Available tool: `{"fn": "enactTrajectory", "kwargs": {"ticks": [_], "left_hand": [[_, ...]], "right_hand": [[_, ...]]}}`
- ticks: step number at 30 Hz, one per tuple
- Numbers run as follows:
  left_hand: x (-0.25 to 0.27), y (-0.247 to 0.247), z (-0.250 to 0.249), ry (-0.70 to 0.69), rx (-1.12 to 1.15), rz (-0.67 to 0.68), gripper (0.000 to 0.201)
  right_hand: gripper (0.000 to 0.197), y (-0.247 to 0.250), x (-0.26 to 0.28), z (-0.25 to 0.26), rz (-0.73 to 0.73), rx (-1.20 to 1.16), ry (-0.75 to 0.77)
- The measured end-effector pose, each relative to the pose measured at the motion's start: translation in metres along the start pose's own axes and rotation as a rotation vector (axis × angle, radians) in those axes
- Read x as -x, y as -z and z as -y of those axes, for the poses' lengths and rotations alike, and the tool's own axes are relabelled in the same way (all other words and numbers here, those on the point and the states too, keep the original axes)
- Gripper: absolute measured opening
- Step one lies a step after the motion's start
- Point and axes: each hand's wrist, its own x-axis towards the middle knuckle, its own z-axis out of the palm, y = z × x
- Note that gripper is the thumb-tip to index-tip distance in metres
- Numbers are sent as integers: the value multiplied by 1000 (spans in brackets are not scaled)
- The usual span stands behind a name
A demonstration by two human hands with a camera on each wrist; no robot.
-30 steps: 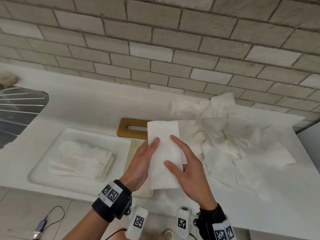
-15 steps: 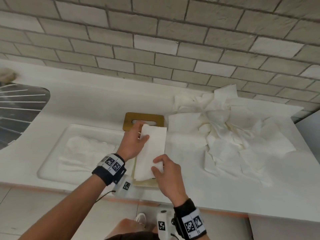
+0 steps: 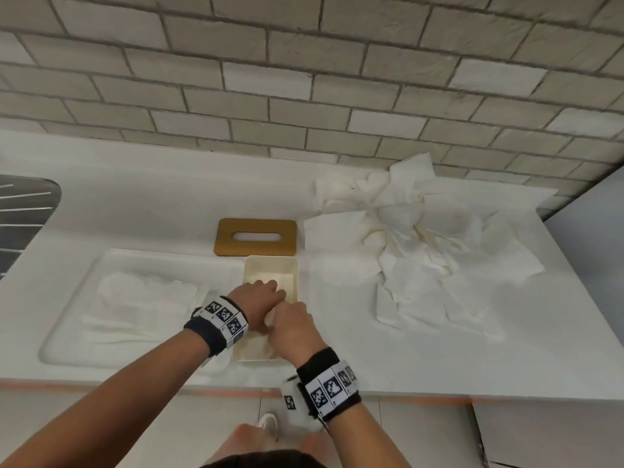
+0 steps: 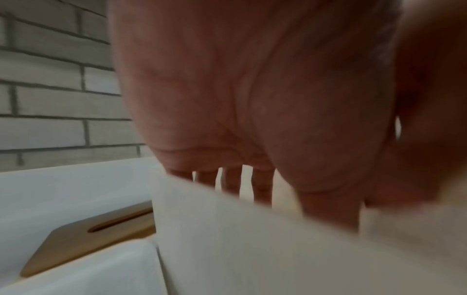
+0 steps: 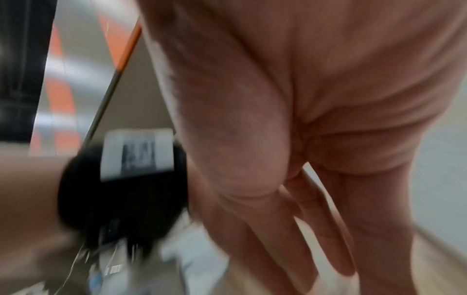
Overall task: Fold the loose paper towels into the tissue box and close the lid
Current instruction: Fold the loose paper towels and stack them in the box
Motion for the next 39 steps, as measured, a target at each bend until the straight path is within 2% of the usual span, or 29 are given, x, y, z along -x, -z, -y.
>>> {"fn": "enactTrajectory", "kwargs": {"ticks": [2,3,6,9,11,12,14,17,19,21,24,26,29,32,36,39], "left_hand": [[-3,-4,-4,4,-92,49,87],[-4,-2,-4,9,-104,64,90],[4,17,-10,62,-40,23,65],[20,50,-40,163,66,-268,37],[27,75,-75,156,172,-481,26],[25,83,-95,120,237,-546,23],[8,91,-138,23,329,-595,20],[-51,78,-195,-56,341,-523,28],[-94,57,-222,-71,316,-430,39],[-123,33,-232,-58,287,-334,49],[-148,11,-235,10,273,-300,36],[-154,4,-231,34,289,-351,27],[-154,1,-218,67,386,-414,27],[-145,11,-201,144,604,-508,19],[-131,28,-180,215,725,-677,10],[-129,35,-181,269,729,-576,10]], "right_hand": [[25,20,7,-24,-114,-130,22],[19,30,9,-42,-202,-186,38],[6,65,12,-108,-434,-281,37],[9,98,7,-188,-618,-262,-66],[17,117,-1,-235,-713,-278,-140],[22,125,-7,-253,-741,-280,-169],[34,138,-22,-279,-742,-248,-224],[53,147,-46,-303,-566,-155,-302],[49,148,-57,-320,-468,-179,-319],[30,145,-61,-330,-501,-255,-296],[16,146,-55,-346,-576,-359,-227],[12,152,-50,-352,-595,-423,-208],[4,161,-41,-358,-569,-440,-168],[7,175,-32,-357,-593,-541,-48],[15,196,-21,-342,-596,-576,126],[15,206,-14,-324,-645,-669,168]]}}
